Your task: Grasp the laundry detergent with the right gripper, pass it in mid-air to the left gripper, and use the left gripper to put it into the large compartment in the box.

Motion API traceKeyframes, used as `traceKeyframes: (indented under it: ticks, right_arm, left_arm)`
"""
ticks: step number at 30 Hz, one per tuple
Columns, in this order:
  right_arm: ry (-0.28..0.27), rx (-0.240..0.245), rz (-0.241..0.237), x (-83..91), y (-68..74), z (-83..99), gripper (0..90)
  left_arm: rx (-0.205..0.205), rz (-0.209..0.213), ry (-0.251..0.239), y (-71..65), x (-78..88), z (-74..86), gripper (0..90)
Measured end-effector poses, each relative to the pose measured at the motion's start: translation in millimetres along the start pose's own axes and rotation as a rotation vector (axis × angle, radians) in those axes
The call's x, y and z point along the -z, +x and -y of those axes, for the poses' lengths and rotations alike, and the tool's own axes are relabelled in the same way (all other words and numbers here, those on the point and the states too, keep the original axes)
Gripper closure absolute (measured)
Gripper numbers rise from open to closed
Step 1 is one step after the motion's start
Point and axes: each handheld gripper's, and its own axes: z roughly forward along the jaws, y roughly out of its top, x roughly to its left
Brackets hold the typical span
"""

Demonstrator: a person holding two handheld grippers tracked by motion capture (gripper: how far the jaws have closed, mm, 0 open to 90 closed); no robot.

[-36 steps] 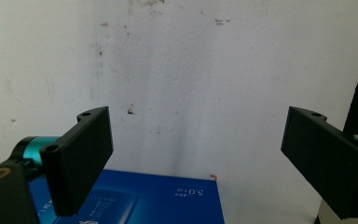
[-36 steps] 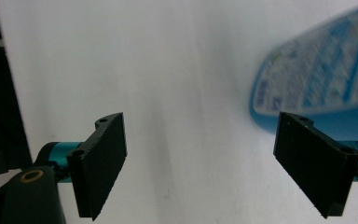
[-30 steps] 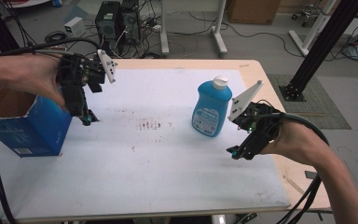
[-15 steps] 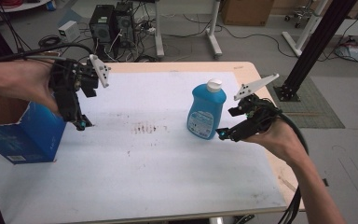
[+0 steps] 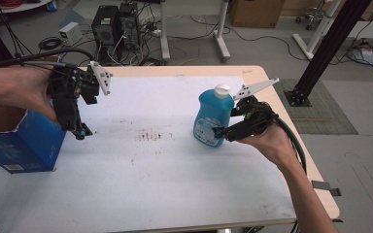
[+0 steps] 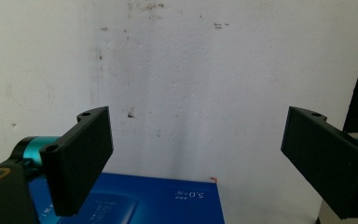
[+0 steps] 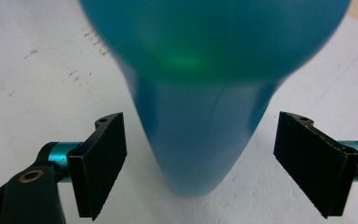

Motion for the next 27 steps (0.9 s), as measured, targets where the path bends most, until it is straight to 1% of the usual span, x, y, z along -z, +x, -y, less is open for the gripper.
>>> traceKeyframes:
  ticks: [4, 8, 10, 11, 15, 19, 20, 22, 27]
  right_arm:
    - [-0.019, -0.006, -0.017, -4.7, -0.8, -0.8, 16.2]
    - [-0.034, -0.011, -0.021, -8.5, -0.5, -1.3, 16.2]
    - [-0.046, -0.003, -0.021, -10.5, -0.6, -1.2, 16.3]
    - [-0.047, -0.009, -0.027, -11.7, -0.4, -1.2, 16.3]
    - [-0.055, -0.001, -0.025, -14.8, 0.3, -1.4, 16.3]
    - [-0.065, -0.006, -0.033, -17.8, -0.2, -1.2, 16.3]
    - [-0.065, -0.009, -0.035, -18.0, 0.2, -1.3, 16.3]
    - [-0.069, -0.003, -0.032, -18.7, 0.7, -1.5, 16.3]
    - [-0.080, -0.011, -0.029, -19.5, 0.4, -1.1, 16.3]
  left_arm:
    - [0.005, -0.001, 0.004, 0.0, 1.0, 3.0, 9.0]
    - [0.008, -0.004, 0.002, -0.6, 1.3, 5.5, 9.0]
    - [0.009, -0.003, 0.001, -1.2, 1.9, 6.1, 9.0]
    - [0.010, -0.005, 0.000, -1.4, 2.4, 6.3, 9.0]
    - [0.007, -0.005, -0.003, -1.4, 3.1, 7.1, 9.0]
    - [0.015, -0.006, -0.005, -1.2, 2.4, 7.5, 9.0]
    - [0.009, -0.005, -0.003, -0.9, 2.6, 7.4, 9.0]
    - [0.011, -0.004, -0.005, -0.6, 2.7, 7.3, 9.0]
    - [0.009, -0.006, -0.004, -0.2, 2.6, 7.1, 9.0]
